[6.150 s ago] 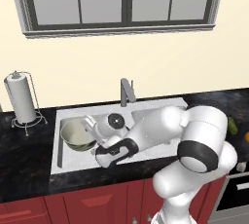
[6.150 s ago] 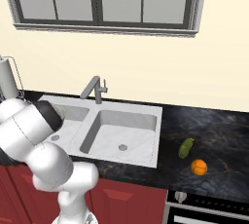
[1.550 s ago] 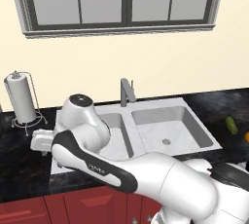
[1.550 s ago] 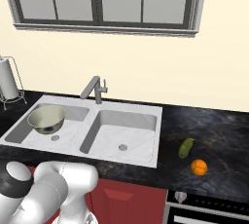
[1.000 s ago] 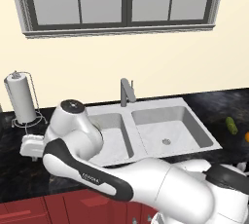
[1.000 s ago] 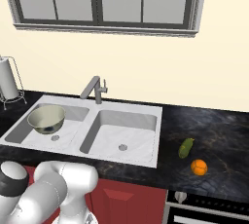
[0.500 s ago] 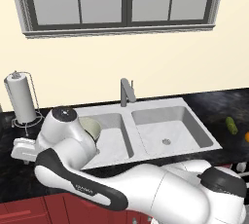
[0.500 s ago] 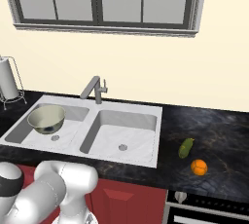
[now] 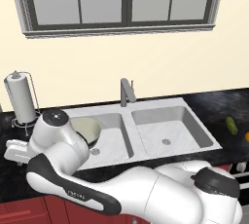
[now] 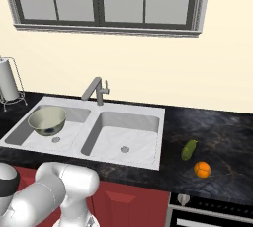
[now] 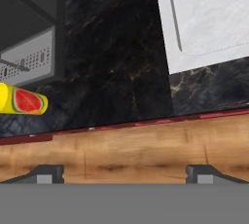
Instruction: Remove the cucumber and orange from the sink. Then move the bowl and cup from the counter to the sink for washing.
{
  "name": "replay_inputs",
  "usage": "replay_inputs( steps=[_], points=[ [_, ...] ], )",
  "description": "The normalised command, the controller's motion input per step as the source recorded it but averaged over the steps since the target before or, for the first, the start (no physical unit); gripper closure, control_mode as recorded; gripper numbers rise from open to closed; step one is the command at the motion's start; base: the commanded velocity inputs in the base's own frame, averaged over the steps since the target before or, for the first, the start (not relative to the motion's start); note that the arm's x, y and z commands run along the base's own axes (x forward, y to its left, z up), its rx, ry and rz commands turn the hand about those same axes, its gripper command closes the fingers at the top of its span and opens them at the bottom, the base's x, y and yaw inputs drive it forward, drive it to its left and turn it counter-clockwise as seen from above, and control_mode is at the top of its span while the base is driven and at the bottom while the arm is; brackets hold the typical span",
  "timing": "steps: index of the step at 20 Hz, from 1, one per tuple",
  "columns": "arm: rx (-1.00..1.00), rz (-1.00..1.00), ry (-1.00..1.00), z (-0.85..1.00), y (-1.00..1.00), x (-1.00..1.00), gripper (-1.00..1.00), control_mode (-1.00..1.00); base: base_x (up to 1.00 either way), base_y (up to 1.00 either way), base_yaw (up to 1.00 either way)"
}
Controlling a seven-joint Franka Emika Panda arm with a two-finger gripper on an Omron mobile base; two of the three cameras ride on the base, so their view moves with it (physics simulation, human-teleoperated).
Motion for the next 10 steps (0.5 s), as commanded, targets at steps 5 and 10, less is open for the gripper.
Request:
replay_inputs(
  steps=[5, 10],
  points=[
    [0.0, 0.0, 0.0, 0.0, 0.0, 0.0, -1.0, -1.0, 0.0, 0.0, 0.0],
    [0.0, 0.0, 0.0, 0.0, 0.0, 0.0, -1.0, -1.0, 0.0, 0.0, 0.0]
  ],
)
